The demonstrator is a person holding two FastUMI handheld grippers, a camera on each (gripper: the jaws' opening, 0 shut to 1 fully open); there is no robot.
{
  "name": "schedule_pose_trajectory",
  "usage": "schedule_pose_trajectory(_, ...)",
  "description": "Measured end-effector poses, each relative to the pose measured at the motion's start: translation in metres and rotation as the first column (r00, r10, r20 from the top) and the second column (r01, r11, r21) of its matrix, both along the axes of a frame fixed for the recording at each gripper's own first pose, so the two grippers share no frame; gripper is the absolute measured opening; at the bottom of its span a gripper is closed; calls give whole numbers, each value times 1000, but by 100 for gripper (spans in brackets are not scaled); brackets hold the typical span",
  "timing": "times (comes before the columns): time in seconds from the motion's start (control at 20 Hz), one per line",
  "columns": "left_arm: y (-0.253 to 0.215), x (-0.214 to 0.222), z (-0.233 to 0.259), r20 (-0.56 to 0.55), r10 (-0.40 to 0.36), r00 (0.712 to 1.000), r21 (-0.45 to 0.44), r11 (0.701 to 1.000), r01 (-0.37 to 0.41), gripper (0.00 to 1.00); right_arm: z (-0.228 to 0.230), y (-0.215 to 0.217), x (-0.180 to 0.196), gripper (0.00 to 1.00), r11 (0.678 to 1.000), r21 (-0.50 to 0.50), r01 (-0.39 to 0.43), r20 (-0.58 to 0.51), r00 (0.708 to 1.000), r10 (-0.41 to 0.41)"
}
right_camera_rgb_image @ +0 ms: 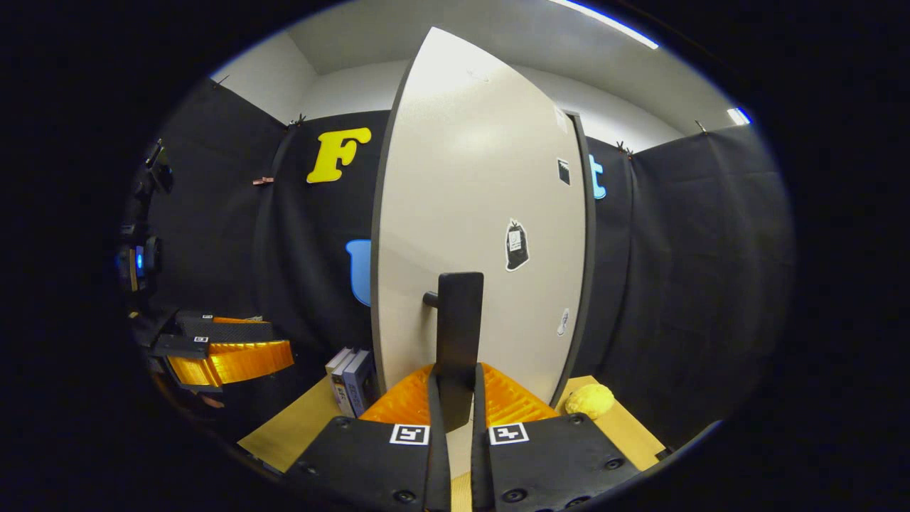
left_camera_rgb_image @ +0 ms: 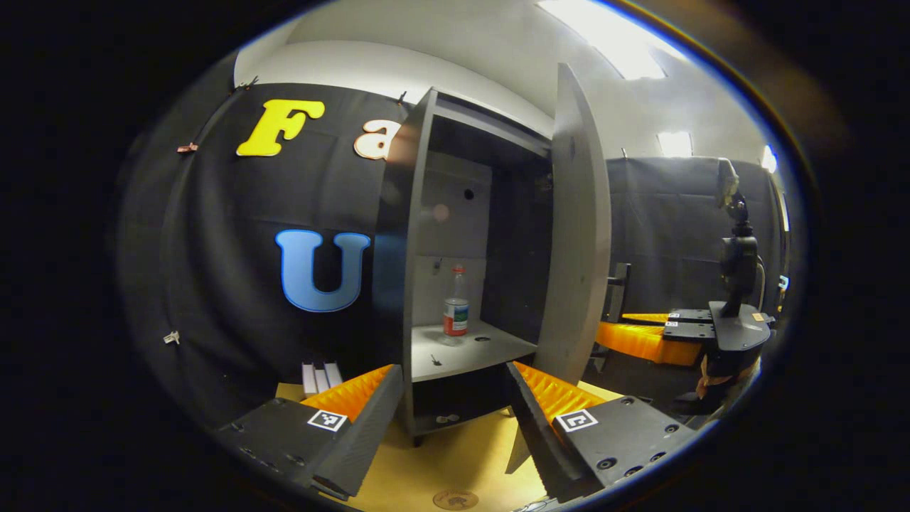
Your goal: Open the cabinet door with the right hand, grasp the bottle in the cabinet with the left hand and place it on the coaster, then close the cabinet door with the right hand.
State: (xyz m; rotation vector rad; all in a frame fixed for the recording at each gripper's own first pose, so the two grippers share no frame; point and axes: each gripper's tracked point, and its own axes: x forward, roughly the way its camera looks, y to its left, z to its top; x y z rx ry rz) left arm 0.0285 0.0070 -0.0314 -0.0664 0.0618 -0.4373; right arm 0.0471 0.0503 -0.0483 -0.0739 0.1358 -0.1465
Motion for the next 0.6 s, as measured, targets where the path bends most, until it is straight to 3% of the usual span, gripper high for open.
schedule_pose_trajectory(0.35, -70, 19, 5, 5, -93, 996, -6, 996, 94, 91, 7, -67, -51, 8, 987, -79, 140, 13, 990, -140)
schedule_pose_trajectory(0.6, -111, 36, 9, 13, -96, 995, -8, 995, 96, 91, 13, -106, -73, 7, 989, -12, 145, 16, 989, -145)
